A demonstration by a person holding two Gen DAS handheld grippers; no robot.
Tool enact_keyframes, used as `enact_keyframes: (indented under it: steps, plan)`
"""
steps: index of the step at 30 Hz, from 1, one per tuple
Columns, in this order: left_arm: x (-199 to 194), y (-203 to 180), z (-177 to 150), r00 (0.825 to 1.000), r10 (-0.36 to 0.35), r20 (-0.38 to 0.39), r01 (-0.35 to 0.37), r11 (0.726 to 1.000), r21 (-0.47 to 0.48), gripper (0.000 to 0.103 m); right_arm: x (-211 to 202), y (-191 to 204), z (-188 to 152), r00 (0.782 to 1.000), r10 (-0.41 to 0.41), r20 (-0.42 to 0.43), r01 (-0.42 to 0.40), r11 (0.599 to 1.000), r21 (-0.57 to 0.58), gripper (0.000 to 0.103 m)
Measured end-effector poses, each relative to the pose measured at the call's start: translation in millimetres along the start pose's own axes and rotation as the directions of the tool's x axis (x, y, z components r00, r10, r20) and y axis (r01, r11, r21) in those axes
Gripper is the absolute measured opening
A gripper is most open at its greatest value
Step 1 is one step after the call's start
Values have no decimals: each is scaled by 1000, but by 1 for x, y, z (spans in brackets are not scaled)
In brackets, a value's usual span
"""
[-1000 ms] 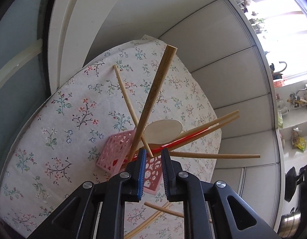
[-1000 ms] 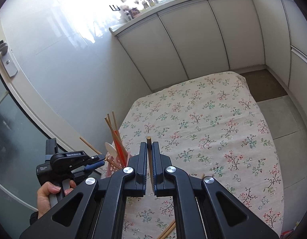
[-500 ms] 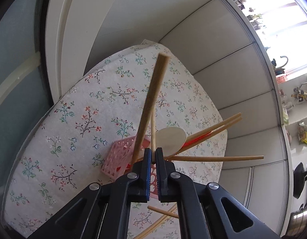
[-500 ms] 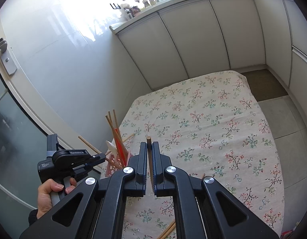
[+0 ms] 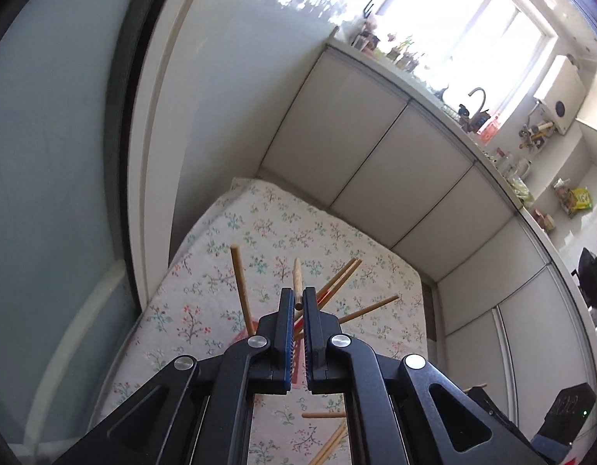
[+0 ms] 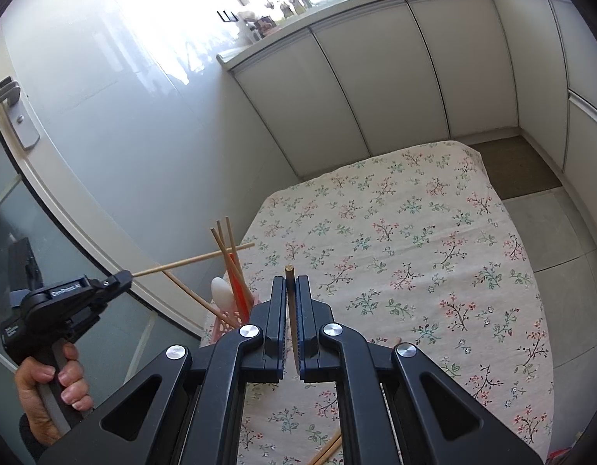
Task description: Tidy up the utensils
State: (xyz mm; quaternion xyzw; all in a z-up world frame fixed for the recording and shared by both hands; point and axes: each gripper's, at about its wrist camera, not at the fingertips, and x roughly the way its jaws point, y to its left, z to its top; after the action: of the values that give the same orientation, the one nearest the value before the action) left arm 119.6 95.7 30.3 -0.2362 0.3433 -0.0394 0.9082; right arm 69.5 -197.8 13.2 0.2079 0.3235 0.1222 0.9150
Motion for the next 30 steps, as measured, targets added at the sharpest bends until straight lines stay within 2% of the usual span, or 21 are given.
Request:
enact_keyframes:
  steps: [3,7,9,12,18,24,30]
  plan:
    - [-33,-9,1,999,-8,42,5,997,74,4,-3,-2,2,1000,8,11,-8,1000,7,4]
    - [-82,-11,0,998,-32,62,22,988,150,4,-9,-4,5,999,21,27,-22,1000,19,4]
    - [-103,-12,-2,998,-31,58,20,981,192,4,-12,-5,7,999,30,34,-31,999,27,4]
    - [-120,-13,-5,999,-35,11,32,972,234,4,-17,-6,9,998,44,48,-46,998,34,4]
    - [-103,-29,-5,998,22,-65,-1,951,309,4,-23,-5,11,996,63,63,-66,997,36,4]
    - [-83,-39,-1,999,35,-37,-22,950,310,4,-26,-9,11,996,61,71,-64,997,41,4]
    - [-68,-50,10,997,71,24,-75,942,328,4,-27,-14,13,995,61,74,-65,996,53,4]
